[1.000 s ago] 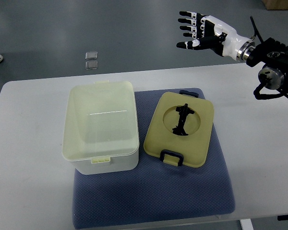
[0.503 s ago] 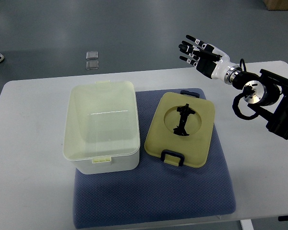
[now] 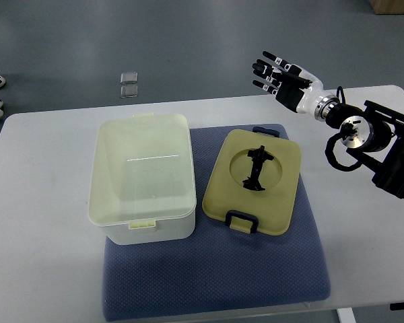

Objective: Open white storage box with right hand

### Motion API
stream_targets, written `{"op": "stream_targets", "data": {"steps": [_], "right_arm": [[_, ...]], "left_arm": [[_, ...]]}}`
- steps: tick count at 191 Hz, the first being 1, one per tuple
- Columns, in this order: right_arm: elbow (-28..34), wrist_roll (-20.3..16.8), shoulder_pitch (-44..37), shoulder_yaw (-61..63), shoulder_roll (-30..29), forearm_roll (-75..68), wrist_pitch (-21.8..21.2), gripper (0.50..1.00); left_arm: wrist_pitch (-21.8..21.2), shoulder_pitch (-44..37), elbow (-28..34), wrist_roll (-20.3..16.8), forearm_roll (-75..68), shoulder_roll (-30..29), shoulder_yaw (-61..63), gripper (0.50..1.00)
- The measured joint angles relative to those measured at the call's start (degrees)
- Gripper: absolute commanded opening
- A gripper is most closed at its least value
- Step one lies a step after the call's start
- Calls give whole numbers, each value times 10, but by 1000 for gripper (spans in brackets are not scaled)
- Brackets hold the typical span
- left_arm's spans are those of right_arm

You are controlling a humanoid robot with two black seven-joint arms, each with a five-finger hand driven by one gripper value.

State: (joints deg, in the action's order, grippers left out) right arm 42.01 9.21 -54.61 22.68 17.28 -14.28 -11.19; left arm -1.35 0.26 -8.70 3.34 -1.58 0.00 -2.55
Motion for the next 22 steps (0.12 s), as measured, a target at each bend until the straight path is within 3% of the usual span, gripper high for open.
{"op": "stream_targets", "data": {"steps": [22], "right_arm": [[0,0,2,0,0,0,0,930]], "left_arm": [[0,0,0,0,0,0,0,1000]]}}
